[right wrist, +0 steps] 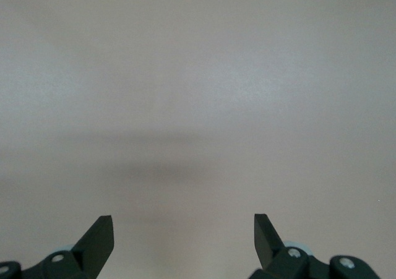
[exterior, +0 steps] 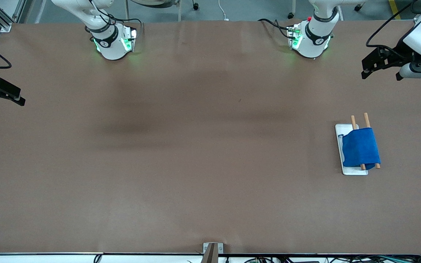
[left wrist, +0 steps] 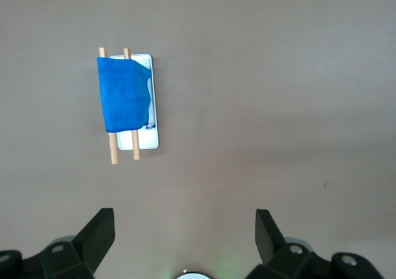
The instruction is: Right arm passes towel to left arm to hang
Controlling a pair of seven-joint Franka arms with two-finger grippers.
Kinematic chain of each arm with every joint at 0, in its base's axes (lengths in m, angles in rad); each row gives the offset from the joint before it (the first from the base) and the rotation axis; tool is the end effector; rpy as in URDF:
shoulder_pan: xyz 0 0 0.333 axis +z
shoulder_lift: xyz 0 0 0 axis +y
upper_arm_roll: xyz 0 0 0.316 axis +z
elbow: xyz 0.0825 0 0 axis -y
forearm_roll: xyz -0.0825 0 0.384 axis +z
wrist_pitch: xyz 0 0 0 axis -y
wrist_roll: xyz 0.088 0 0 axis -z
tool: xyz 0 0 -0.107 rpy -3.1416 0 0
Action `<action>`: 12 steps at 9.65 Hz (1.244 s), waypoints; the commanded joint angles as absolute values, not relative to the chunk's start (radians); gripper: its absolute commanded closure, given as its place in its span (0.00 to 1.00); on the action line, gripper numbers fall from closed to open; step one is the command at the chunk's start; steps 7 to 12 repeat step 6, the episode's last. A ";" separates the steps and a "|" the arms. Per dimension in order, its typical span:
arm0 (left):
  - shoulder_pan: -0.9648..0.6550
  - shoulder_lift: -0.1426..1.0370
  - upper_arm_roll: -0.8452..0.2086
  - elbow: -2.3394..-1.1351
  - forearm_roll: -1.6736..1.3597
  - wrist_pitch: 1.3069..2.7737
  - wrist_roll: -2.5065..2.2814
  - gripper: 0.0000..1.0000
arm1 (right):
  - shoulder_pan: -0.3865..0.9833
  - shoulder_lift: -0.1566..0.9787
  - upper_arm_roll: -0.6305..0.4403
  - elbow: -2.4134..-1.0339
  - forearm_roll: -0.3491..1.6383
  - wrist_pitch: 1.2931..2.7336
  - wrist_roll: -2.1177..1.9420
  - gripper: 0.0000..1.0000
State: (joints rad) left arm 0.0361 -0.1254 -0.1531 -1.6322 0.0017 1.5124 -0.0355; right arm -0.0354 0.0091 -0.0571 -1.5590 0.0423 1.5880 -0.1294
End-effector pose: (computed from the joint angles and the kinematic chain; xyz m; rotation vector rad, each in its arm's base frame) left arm 0.5052 -0.0648 0.6564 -3.1187 0.1252 -0.0089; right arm 0.5573 -0.0471 0.6266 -3.1015 -0.0568 -0.0379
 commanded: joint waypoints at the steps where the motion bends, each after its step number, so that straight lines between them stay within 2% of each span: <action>1: 0.026 -0.094 -0.153 -1.617 0.038 1.516 -0.025 0.00 | -0.044 0.020 -0.051 -1.540 0.029 1.575 -0.126 0.00; 12: 0.029 -0.087 -0.153 -1.608 0.021 1.514 -0.040 0.00 | -0.044 0.021 -0.051 -1.542 0.029 1.572 -0.121 0.00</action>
